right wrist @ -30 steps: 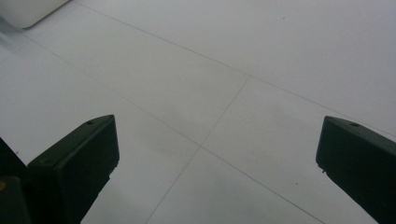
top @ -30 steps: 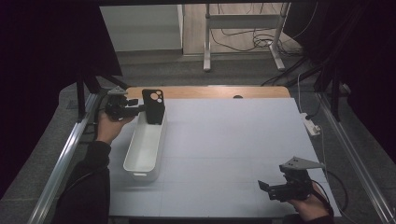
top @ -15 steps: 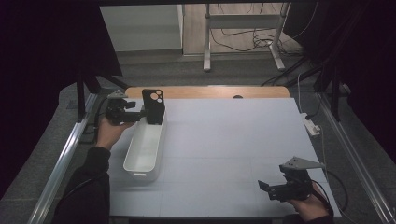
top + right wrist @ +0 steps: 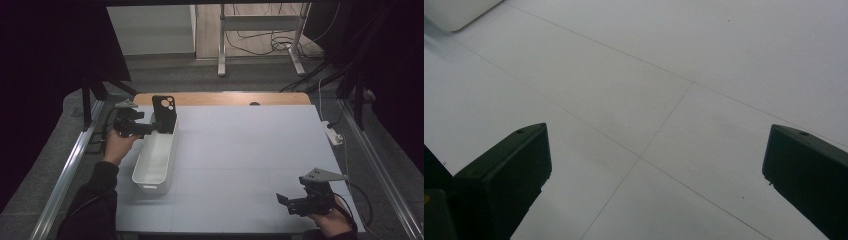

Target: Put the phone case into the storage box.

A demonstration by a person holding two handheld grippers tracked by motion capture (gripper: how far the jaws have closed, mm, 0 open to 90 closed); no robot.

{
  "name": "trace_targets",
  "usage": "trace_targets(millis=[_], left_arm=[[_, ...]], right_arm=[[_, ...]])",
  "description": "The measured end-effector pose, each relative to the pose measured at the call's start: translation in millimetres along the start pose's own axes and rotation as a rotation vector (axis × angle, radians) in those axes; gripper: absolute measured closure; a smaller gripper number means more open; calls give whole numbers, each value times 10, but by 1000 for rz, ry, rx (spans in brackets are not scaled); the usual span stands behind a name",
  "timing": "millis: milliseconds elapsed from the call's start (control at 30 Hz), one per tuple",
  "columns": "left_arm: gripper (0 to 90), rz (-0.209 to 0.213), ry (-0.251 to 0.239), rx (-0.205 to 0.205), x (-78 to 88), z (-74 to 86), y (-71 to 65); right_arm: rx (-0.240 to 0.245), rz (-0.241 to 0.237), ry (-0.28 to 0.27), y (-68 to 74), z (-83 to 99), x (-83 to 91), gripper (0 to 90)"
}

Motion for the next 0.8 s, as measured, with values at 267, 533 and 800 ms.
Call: trace_targets(millis=[267,533,800], left_arm=[[0,-13,-16,-1,36,14,-62],[0,-6,-6,-31,85,53,-150],[0,22,10,-57,126,73,-252]], right_arm=[[-1,-3,-4,-4,-1,7,0],[-4,-2,-9,-1,-2,10,0],[-5,-3,-6,-2,-1,11,0]])
Point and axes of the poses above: each handheld gripper's, and its own axes: x roughly backward along the jaws, z roughly out of its underside, y roughly to its left, the point moved 7 cm from there along -x, roughly forward along the jaws
